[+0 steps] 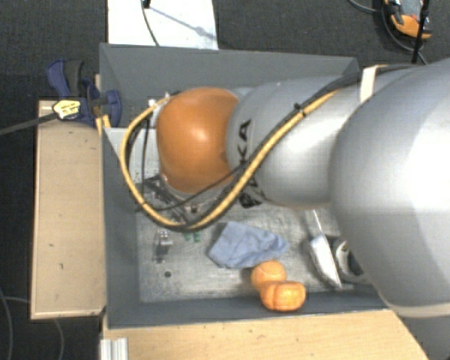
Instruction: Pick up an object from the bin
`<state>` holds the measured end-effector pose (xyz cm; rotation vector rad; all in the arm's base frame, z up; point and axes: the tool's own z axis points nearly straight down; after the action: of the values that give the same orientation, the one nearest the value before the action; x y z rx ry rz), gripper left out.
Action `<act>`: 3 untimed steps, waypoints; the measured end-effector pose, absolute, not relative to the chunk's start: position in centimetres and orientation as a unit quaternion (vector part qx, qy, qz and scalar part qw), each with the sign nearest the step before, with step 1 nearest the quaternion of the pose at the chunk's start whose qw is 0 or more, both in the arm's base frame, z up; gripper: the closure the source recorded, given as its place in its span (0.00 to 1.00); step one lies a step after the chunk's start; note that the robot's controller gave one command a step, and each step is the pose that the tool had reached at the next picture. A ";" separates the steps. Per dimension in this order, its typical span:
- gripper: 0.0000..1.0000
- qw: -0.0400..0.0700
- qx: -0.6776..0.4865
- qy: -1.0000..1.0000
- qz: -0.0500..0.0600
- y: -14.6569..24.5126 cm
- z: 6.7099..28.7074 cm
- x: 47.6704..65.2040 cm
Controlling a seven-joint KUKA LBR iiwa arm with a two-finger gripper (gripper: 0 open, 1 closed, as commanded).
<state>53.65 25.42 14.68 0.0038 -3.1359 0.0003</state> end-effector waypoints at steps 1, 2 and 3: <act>0.00 -0.001 -0.001 -1.000 -0.001 25.3 15.1 53.9; 0.00 -0.003 0.184 -0.983 -0.001 19.1 10.2 56.3; 0.00 0.000 0.226 -0.974 0.000 17.6 11.6 55.1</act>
Offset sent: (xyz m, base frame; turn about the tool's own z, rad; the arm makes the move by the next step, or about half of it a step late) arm 0.0407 -0.1074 -0.0768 -0.5693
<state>55.13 17.62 11.58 0.7107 -3.0609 -0.0014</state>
